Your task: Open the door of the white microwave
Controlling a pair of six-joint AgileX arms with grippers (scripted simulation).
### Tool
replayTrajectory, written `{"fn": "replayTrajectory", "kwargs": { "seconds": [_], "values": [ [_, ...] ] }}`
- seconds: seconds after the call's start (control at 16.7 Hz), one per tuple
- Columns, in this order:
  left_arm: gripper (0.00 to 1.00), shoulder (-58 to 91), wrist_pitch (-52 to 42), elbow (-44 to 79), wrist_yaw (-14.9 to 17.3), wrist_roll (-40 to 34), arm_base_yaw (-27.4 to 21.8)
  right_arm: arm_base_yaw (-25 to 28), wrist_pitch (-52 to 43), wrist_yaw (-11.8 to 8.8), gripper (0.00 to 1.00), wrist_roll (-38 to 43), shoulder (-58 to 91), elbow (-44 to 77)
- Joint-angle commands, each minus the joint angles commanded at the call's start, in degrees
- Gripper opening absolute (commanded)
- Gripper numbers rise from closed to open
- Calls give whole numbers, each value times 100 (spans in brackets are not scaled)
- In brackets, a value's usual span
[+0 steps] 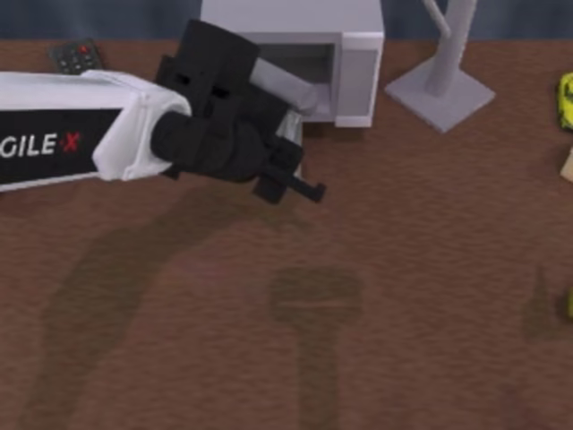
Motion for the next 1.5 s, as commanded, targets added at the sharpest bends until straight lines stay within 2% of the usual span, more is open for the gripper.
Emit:
{"fn": "replayTrajectory", "kwargs": {
  "seconds": [0.24,1.5],
  "values": [
    [0,-77,-6,-83,157,240,122,0,0,0,100,0,0,0],
    [0,-77,-6,-83,157,241,123,0,0,0,100,0,0,0]
  ]
}}
